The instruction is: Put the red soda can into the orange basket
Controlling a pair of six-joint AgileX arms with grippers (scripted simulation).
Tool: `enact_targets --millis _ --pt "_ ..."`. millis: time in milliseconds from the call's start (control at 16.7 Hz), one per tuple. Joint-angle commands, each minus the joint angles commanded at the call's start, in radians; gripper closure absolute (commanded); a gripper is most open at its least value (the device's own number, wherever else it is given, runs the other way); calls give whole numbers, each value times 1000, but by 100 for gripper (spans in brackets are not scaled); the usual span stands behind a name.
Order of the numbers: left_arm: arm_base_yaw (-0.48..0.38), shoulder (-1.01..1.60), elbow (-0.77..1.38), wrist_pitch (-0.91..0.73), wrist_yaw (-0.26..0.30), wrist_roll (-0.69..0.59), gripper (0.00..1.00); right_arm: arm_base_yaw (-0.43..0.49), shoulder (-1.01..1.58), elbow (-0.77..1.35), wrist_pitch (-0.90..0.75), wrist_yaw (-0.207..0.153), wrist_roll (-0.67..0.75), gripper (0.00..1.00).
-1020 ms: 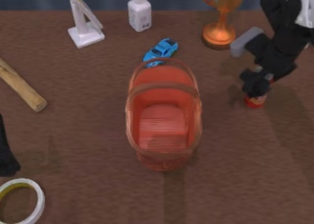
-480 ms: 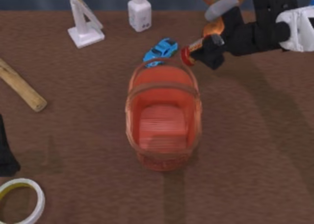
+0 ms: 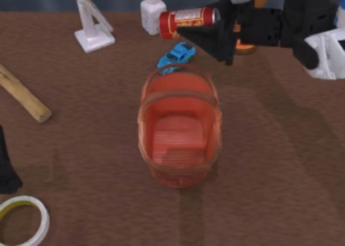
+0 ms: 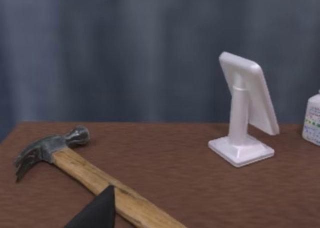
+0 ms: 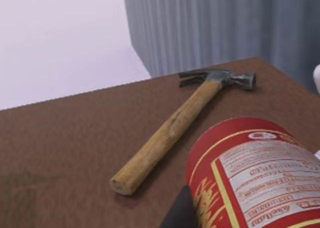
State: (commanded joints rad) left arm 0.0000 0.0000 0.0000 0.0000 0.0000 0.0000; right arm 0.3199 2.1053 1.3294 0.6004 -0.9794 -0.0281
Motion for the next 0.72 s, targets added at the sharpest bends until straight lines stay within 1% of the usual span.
enact_targets --millis 120,180,300,360,720 --pt "0 0 0 0 0 0 0 8 -27 -31 111 -69 33 100" --pt "0 0 0 0 0 0 0 10 -39 -42 150 -95 45 100" --pt "0 0 0 0 0 0 0 14 -55 -55 197 -127 59 100" --pt "0 0 0 0 0 0 0 15 -58 -57 205 -133 61 100" --pt "0 0 0 0 0 0 0 11 -38 -58 219 -133 62 100"
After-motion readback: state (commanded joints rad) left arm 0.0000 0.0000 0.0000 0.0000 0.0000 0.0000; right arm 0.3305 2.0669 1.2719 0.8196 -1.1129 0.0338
